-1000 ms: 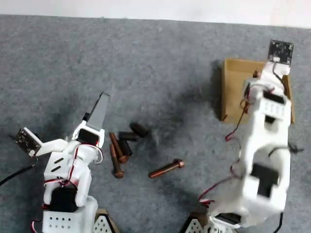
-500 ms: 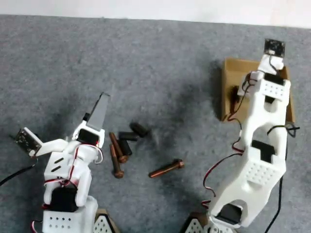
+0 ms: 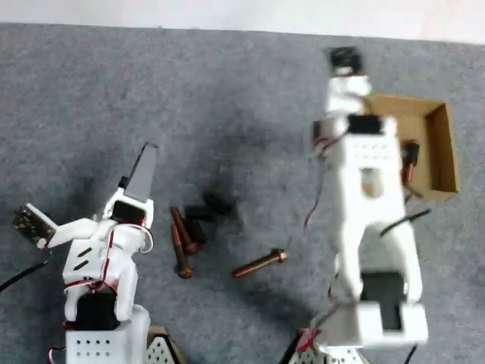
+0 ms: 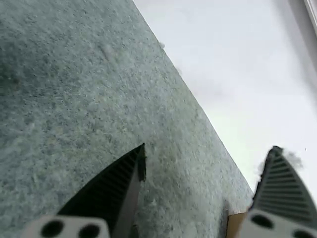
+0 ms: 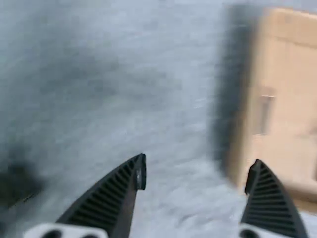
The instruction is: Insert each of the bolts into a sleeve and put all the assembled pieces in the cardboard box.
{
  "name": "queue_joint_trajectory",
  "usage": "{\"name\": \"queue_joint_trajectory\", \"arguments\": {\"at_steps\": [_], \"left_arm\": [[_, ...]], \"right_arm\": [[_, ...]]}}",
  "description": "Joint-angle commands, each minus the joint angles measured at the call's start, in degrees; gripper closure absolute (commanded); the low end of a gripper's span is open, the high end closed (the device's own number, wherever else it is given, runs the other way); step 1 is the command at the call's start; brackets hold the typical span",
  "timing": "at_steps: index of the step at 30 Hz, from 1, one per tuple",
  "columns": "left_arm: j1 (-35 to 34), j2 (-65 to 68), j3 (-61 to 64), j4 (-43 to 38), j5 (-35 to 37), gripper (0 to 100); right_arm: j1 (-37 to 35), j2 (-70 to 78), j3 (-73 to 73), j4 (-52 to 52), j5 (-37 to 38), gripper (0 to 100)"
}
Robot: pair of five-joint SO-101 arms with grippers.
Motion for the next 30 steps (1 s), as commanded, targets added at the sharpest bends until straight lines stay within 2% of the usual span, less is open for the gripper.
{"name": "queue_joint_trajectory", "arguments": {"at_steps": [1,6,10,14,22,30], "left_arm": [[-1.0,-0.7,-0.6,-1.4,-0.1,65],[-1.1,-0.7,-0.7,-1.4,-0.1,65],[-1.1,-0.7,-0.5,-1.4,-0.2,65],[-1.1,-0.7,-0.5,-1.4,-0.3,65],[-1.1,-0.7,-0.4,-1.4,-0.4,65],[-1.0,-0.7,-0.4,-1.4,-0.4,65]], "right_arm": [[-11.5,-16.0,12.3,-5.1,-0.1,71.1],[-25.1,-28.2,29.5,-15.3,1.5,71.1],[-33.1,-27.1,38.8,-21.0,11.2,71.1],[-33.3,-19.1,38.5,-24.0,11.3,71.1],[-33.3,3.5,23.0,-23.9,11.4,71.1],[-29.1,16.8,11.9,-23.7,11.3,71.1]]}}
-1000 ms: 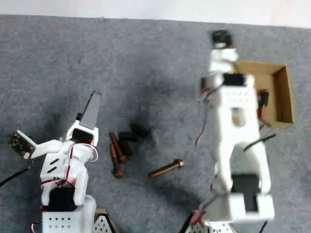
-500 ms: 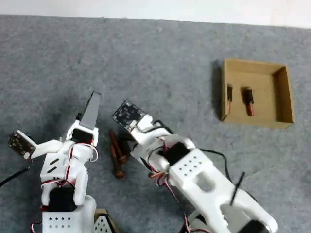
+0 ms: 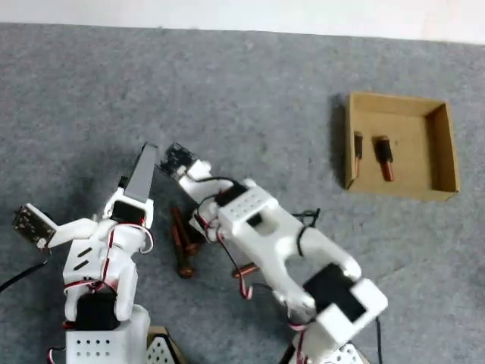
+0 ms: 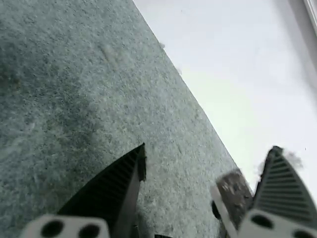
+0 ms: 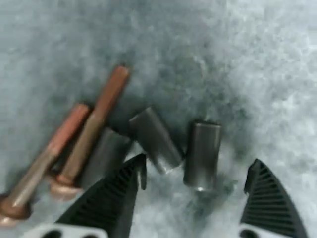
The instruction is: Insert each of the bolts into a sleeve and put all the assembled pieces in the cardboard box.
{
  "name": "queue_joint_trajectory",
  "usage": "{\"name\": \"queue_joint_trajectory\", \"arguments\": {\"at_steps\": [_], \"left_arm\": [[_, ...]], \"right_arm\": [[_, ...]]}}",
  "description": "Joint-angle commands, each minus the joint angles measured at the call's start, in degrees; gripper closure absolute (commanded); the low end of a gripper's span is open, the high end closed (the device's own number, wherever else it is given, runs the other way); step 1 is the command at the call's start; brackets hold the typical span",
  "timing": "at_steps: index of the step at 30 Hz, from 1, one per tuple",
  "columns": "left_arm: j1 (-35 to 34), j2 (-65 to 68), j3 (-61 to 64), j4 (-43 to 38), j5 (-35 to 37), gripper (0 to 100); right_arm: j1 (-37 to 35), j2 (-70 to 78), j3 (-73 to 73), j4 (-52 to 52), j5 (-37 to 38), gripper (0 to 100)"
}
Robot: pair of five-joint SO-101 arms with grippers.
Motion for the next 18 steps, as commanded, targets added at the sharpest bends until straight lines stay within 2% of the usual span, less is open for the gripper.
{"name": "queue_joint_trajectory", "arguments": {"at_steps": [1,5,12,18], "left_arm": [[-1.0,-0.7,-0.4,-1.4,-0.4,65],[-1.0,-0.7,-0.4,-1.4,-0.3,65],[-1.0,-0.7,-0.4,-1.4,-0.4,65],[-1.0,-0.7,-0.4,-1.4,-0.4,65]], "right_arm": [[2.3,2.3,-4.6,-1.3,0.5,71.1],[2.8,4.4,-4.6,-1.3,0.6,75.5],[2.9,5.9,-4.7,-1.3,0.7,94.3],[2.9,5.8,-4.6,-1.3,0.9,99.5]]}}
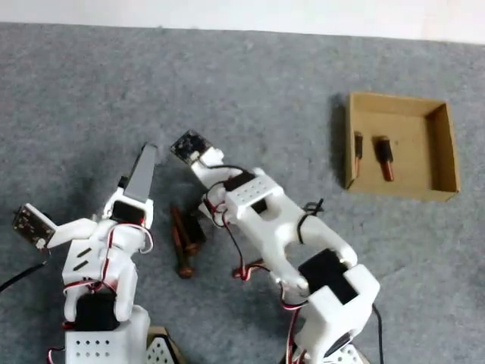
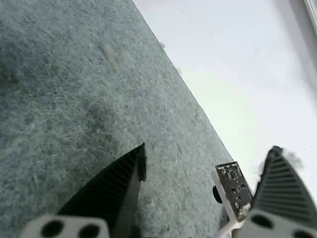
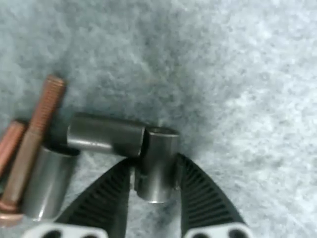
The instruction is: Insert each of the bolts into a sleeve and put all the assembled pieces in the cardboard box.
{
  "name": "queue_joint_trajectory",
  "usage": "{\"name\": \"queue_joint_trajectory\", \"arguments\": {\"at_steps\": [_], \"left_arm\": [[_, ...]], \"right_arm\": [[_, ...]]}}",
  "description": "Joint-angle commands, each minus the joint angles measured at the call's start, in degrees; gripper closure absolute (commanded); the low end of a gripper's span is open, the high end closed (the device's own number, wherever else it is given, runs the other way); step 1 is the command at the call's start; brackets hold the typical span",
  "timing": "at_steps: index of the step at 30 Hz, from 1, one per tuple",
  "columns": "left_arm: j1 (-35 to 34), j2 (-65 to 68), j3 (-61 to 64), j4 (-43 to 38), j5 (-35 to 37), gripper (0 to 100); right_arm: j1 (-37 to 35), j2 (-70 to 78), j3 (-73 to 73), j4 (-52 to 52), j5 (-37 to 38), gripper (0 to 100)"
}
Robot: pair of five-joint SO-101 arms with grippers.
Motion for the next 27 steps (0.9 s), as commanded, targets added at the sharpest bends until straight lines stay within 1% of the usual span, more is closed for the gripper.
{"name": "queue_joint_trajectory", "arguments": {"at_steps": [1,4,7,11,16,17,19,20,23,26,27], "left_arm": [[-1.0,-0.7,-0.4,-1.4,-0.4,65],[-1.0,-0.7,-0.4,-1.4,-0.4,65],[-1.0,-0.7,-0.4,-1.4,-0.4,65],[-1.0,-0.7,-0.4,-1.4,-0.3,65],[-0.7,-0.7,-0.5,-1.2,-0.1,65],[-0.7,-0.6,-0.7,-1.2,-0.2,66],[-0.1,-0.3,-0.9,-1.1,-0.7,70],[0.6,-0.2,-0.9,-1.1,-2.5,74],[2.2,-0.2,-0.9,0.2,-8.0,83],[3.3,-0.1,-0.9,3.1,-11.7,84],[5.4,-0.1,-0.8,5.2,-13.5,84]], "right_arm": [[0.0,-0.2,-0.8,-0.5,0.8,99.5],[0.0,-1.5,-0.7,-0.4,0.8,99.5],[0.9,-8.1,0.0,0.0,0.7,99.5],[3.0,-21.7,4.3,1.2,0.4,99.5],[6.1,-40.2,14.6,1.2,0.4,99.5],[6.8,-44.0,17.3,1.2,0.4,99.5],[8.1,-50.9,22.7,1.1,0.3,99.5],[9.0,-54.1,25.7,1.1,0.2,99.5],[12.4,-63.1,33.5,0.9,-3.8,99.5],[15.1,-70.0,39.3,0.8,-5.2,99.5],[15.3,-71.8,40.7,0.8,-5.2,99.5]]}}
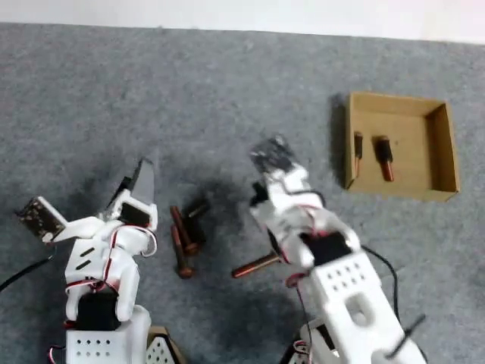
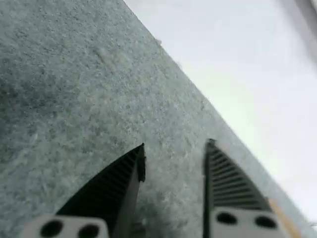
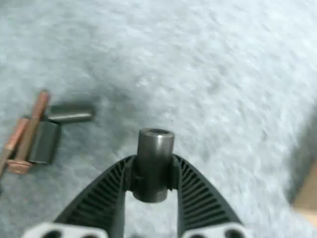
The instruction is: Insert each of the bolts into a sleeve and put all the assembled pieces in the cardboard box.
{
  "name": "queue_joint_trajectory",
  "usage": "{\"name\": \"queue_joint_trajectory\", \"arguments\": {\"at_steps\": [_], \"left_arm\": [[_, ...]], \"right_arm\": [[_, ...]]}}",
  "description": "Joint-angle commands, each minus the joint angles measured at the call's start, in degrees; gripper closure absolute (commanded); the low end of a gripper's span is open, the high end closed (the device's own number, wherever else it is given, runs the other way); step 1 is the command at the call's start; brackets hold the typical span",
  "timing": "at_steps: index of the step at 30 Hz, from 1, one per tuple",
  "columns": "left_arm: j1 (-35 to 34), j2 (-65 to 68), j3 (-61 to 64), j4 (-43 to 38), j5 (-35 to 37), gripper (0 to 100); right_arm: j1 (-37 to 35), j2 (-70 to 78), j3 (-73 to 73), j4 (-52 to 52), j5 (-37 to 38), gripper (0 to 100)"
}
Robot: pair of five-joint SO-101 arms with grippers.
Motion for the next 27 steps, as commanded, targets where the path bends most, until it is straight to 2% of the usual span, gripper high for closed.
{"name": "queue_joint_trajectory", "arguments": {"at_steps": [1,4,12,22,27], "left_arm": [[7.2,-0.1,-0.9,6.8,-7.6,84],[14.5,0.0,-0.4,11.9,-10.1,84],[15.3,4.4,-1.2,15.4,-10.1,84],[15.9,45.8,-17.1,15.6,-9.2,84],[21.4,56.0,-21.1,16.2,-6.0,84]], "right_arm": [[1.7,-8.3,3.9,0.1,-1.0,99.5],[1.5,-10.7,6.7,0.1,-1.0,99.4],[1.5,-10.8,7.9,0.0,-1.2,99.4],[1.5,-10.8,8.2,0.1,-1.4,99.4],[1.6,-10.9,12.0,-2.9,-1.1,99.4]]}}
